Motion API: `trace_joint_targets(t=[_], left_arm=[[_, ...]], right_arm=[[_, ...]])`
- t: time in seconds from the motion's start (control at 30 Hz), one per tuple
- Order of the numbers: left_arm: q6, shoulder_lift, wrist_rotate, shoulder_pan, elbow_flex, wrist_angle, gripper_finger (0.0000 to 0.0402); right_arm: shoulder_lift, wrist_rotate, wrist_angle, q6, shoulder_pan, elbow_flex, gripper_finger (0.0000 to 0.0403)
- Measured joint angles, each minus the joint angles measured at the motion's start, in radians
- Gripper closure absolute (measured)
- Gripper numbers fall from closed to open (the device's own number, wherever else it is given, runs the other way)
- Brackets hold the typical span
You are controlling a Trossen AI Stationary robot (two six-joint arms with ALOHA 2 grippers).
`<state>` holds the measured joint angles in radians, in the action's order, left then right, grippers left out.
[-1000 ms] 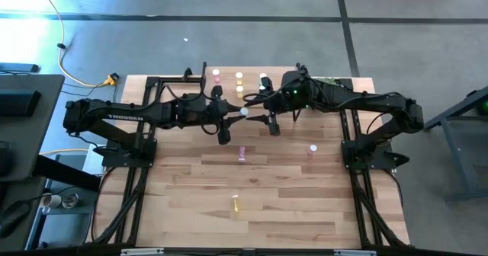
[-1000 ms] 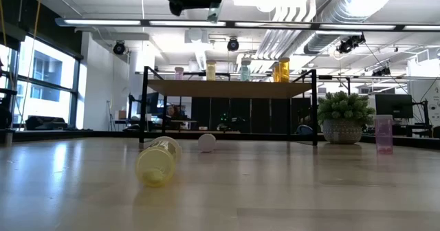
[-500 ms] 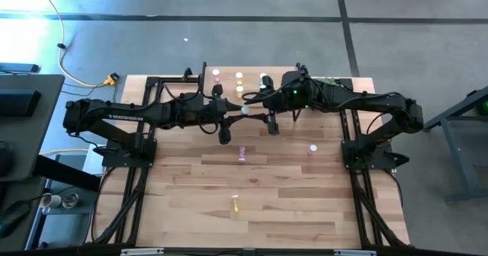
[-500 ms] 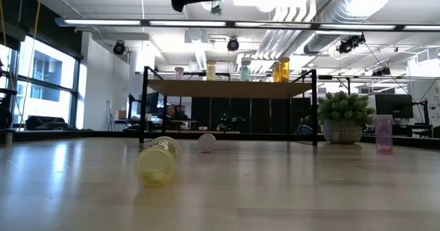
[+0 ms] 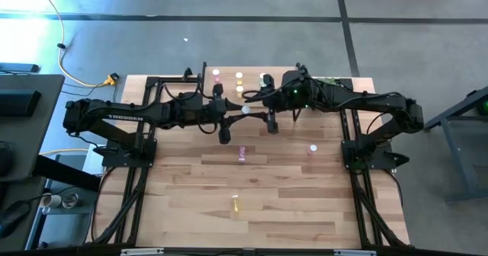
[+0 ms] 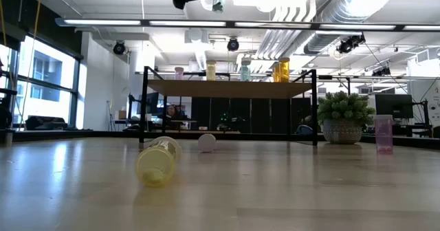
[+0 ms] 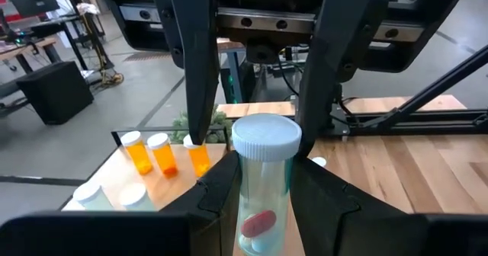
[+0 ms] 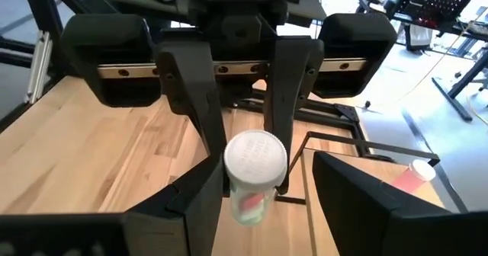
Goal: Pick and place medicine bottles onto shelf by color
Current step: Put the blue pill bottle aligned with the other blue pill bottles on the shelf
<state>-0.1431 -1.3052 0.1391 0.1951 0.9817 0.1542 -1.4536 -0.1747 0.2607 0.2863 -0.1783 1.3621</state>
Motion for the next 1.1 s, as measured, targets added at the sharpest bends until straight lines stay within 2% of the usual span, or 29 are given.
trace_joint_targets(t=[0.2, 0.57, 1.1], left_arm=[[0.000, 0.000, 0.000, 0.001, 0.000, 0.001, 0.0309], [0.000, 0.000, 0.003, 0.001, 0.000, 0.003, 0.0309], [0.001, 0.000, 0.003, 0.001, 0.000, 0.002, 0.0309]], right_arm=[[0.000, 0.000, -0.002, -0.016, 0.000, 0.000, 0.0215], [0.000, -0.006, -0.002, -0.016, 0.001, 0.000, 0.0283], [0.000, -0.021, -0.002, -0.019, 0.002, 0.000, 0.0300]])
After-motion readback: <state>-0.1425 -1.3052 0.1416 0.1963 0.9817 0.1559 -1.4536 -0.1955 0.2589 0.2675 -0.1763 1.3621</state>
